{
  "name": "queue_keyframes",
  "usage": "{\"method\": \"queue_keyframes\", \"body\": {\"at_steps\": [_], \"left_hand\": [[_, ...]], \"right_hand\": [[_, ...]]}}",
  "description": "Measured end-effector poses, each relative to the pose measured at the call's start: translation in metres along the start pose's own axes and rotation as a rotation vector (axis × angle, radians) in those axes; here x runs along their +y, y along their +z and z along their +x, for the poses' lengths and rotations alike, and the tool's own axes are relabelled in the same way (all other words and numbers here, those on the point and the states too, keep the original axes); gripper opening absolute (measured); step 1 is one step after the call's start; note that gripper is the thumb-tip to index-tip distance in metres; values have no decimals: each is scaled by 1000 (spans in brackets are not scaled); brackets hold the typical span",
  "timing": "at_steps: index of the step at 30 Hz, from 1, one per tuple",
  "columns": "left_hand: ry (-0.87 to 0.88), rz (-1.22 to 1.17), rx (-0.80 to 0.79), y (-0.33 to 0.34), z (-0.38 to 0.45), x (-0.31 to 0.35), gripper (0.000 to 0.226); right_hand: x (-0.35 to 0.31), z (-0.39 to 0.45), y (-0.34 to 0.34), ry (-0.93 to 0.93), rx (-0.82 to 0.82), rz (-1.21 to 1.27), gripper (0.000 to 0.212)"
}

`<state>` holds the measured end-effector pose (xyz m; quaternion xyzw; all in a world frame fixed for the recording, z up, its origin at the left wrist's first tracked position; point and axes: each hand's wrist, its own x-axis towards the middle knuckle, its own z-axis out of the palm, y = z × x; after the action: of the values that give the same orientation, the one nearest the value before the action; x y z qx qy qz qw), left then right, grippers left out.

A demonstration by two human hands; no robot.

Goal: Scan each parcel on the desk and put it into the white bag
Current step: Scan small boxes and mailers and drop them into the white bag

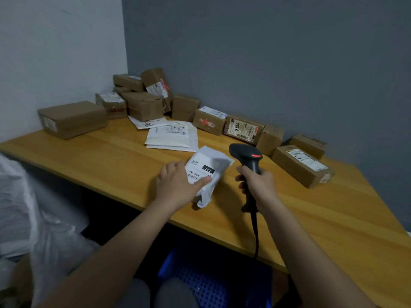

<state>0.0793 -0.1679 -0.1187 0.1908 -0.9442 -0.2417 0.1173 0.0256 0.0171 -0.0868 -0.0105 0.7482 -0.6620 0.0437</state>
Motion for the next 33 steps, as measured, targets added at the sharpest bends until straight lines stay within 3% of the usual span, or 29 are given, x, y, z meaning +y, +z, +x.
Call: {"method": "queue_keyframes", "body": {"at_steps": [2,4,7,10,12,17,21,27,33], "left_hand": [[-30,137,-60,8,4,19,117],[-57,237,-146,15,12,30,126],[12,324,-231,18,22,34,111],[309,404,-324,4,33,20,88],[416,379,-361,-9,42,6,86],[206,86,-255,-13,43,-7,66],[40,-186,-430,-3,24,7,69],[104,-225,-585,1,9,17,32],[43,-321,-501,-3,-3,20,25]], "right_hand": [[-4,-4,-1,-15,12,-6,14],[-6,-8,-5,-24,23,-17,14],[-5,-11,-17,-18,43,-24,16],[-3,-11,-35,-25,70,-62,18],[-3,-12,-43,-44,82,-94,17],[-4,-10,-44,-81,76,-129,10],[8,-7,-32,-31,42,-175,10],[15,-15,-15,-13,50,-168,10],[14,-30,-14,-38,53,-135,10]]}}
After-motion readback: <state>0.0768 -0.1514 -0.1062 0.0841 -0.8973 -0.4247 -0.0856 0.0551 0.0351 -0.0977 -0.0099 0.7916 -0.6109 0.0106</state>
